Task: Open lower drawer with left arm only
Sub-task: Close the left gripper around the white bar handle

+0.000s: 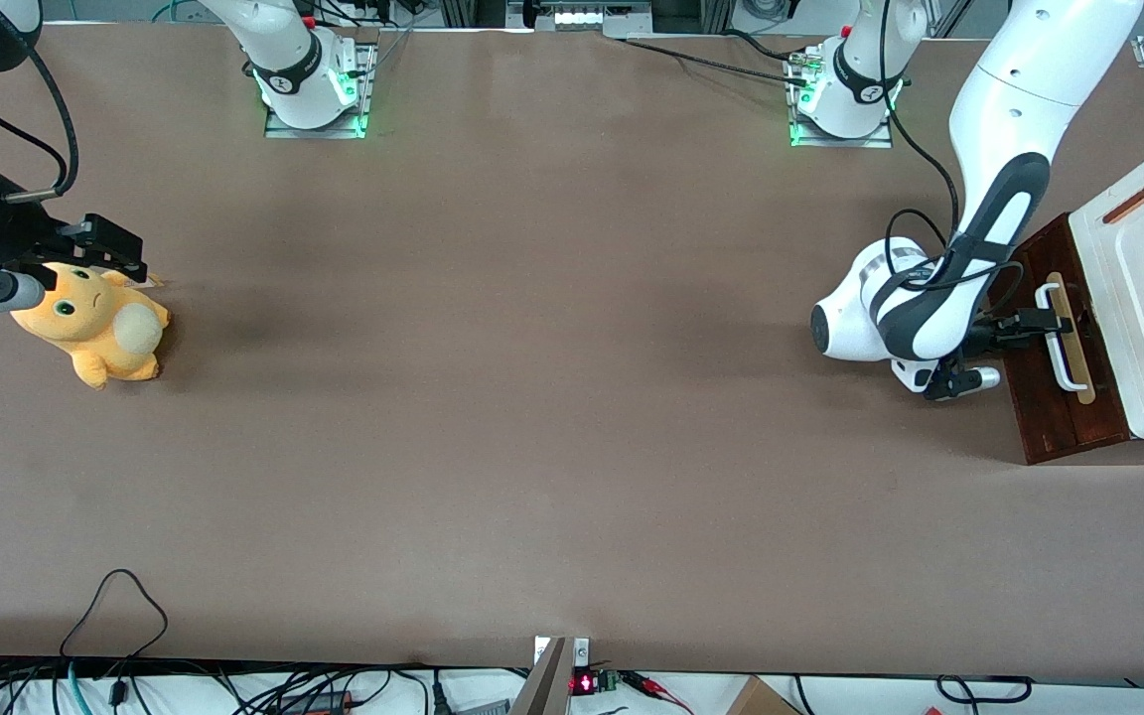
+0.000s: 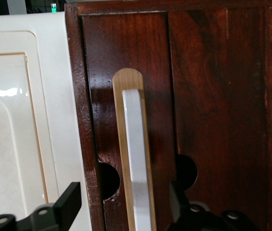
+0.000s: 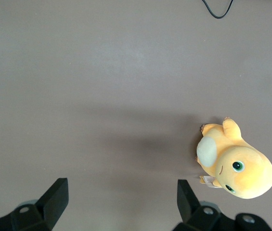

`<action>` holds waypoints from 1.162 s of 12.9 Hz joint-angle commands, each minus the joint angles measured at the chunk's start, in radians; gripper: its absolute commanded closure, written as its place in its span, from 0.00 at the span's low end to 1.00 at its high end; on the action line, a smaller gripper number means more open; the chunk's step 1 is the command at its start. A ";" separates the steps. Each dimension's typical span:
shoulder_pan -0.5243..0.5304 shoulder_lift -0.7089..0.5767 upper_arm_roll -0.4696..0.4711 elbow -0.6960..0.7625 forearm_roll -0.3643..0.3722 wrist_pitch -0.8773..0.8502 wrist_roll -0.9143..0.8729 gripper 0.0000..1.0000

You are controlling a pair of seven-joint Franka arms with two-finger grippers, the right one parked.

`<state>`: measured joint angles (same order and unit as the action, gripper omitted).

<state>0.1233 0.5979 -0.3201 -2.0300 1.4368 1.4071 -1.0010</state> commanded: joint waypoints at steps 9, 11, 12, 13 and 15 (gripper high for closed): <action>0.041 0.037 -0.002 0.017 0.054 -0.008 -0.013 0.50; 0.044 0.040 -0.001 0.017 0.059 -0.007 -0.013 0.51; 0.045 0.040 -0.002 0.017 0.060 -0.007 -0.013 0.53; 0.045 0.040 -0.002 0.017 0.060 -0.007 -0.013 0.55; 0.045 0.045 -0.002 0.017 0.060 -0.005 -0.013 0.61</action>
<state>0.1591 0.6251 -0.3164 -2.0296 1.4724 1.4081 -1.0085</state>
